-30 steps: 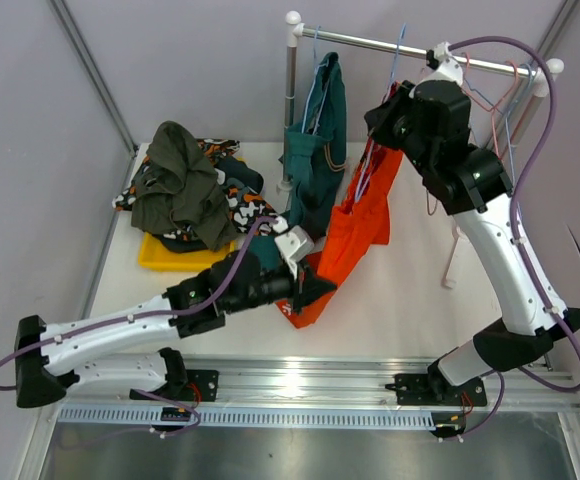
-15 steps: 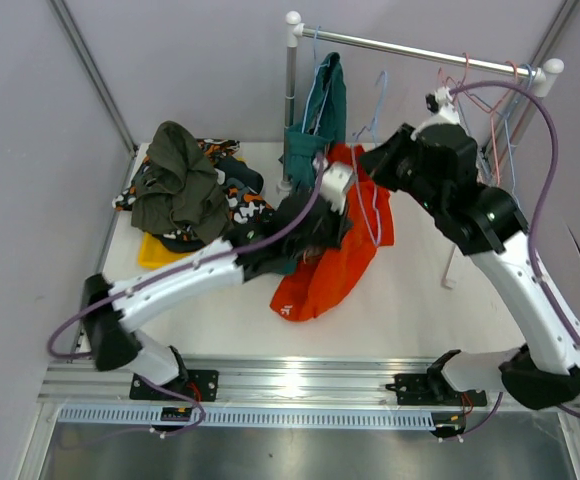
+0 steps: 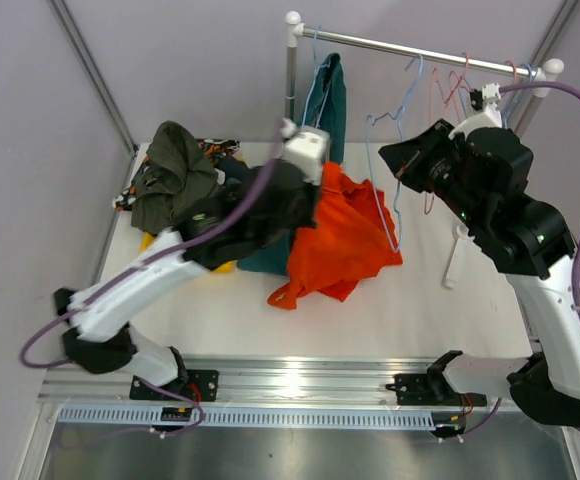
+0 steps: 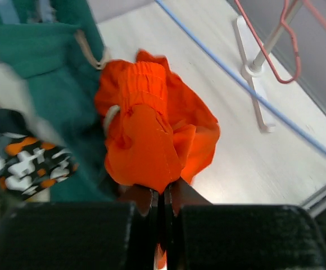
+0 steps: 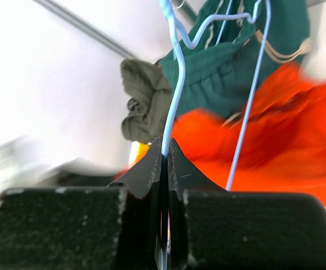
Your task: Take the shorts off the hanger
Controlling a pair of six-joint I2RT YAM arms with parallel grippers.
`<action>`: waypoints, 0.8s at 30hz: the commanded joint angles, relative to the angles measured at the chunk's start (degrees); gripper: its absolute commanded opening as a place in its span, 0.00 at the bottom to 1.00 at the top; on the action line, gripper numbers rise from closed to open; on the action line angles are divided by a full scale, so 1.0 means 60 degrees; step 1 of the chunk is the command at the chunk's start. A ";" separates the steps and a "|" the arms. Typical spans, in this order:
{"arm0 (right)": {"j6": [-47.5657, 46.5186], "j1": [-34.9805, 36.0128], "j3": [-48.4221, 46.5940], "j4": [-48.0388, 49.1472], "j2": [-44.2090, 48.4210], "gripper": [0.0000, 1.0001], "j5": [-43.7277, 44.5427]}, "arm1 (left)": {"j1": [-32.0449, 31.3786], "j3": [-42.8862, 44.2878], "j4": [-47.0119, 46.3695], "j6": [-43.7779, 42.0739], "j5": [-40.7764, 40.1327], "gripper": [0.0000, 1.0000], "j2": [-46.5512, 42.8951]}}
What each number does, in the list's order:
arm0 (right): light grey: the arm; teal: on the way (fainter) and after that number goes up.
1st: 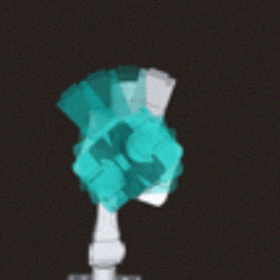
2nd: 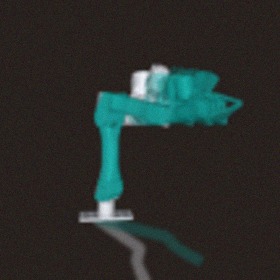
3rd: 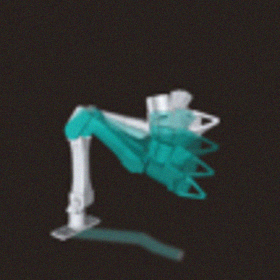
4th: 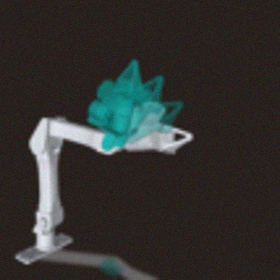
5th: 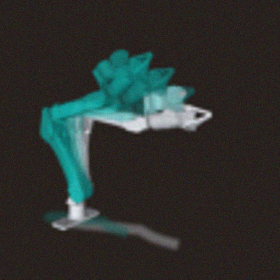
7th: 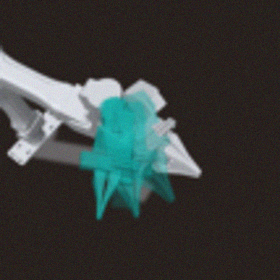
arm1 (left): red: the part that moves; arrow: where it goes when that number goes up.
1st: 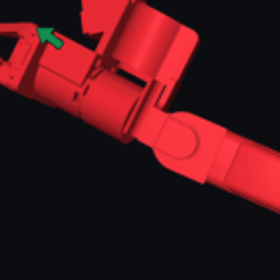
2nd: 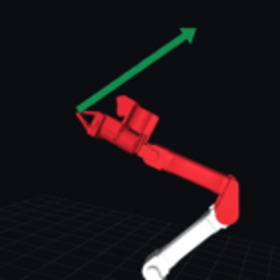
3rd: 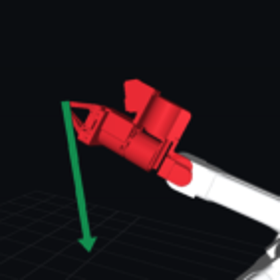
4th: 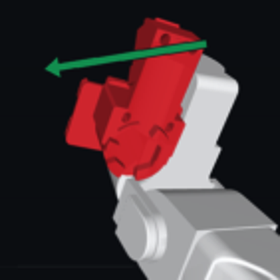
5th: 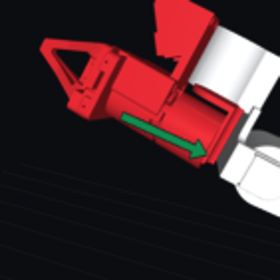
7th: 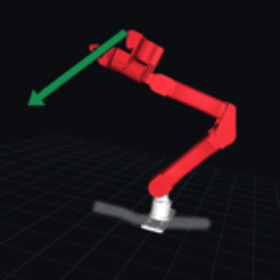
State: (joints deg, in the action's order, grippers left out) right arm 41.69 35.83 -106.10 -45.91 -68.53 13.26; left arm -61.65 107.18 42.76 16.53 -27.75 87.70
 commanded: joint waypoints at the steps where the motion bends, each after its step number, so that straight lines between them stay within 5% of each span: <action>1: -0.0488 -0.0317 -0.0756 -0.0068 -0.0530 0.00 0.0252 | 0.0167 0.0345 0.0824 -0.0321 -0.1803 0.00 -0.2529; 4: -0.0664 -0.0566 -0.1021 0.0049 -0.0939 0.00 0.0018 | 0.0633 0.0448 0.0958 -0.0966 -0.2919 0.00 -0.3438; 9: -0.0825 -0.0860 -0.1607 0.0196 -0.1526 0.00 -0.0217 | 0.3309 0.1823 0.0696 -0.2343 -0.2146 0.00 -0.3236; 13: -0.0928 -0.0992 -0.1477 0.0312 -0.1703 0.00 -0.0276 | 0.5056 0.4581 0.1119 -0.3003 -0.0844 0.00 -0.1237; 17: -0.1016 -0.1255 -0.0862 0.0503 -0.1586 0.00 -0.0480 | 0.7558 0.5837 0.1105 -0.2040 0.1413 0.00 0.0204; 24: -0.1250 -0.1870 0.0090 0.0766 -0.1410 0.00 -0.0875 | 0.8648 0.6117 0.0037 -0.1613 0.2838 0.00 0.2154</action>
State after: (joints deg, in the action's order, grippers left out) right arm 35.86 25.65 -106.61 -44.51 -78.85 9.54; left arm -11.31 142.65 47.62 4.97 -17.72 99.20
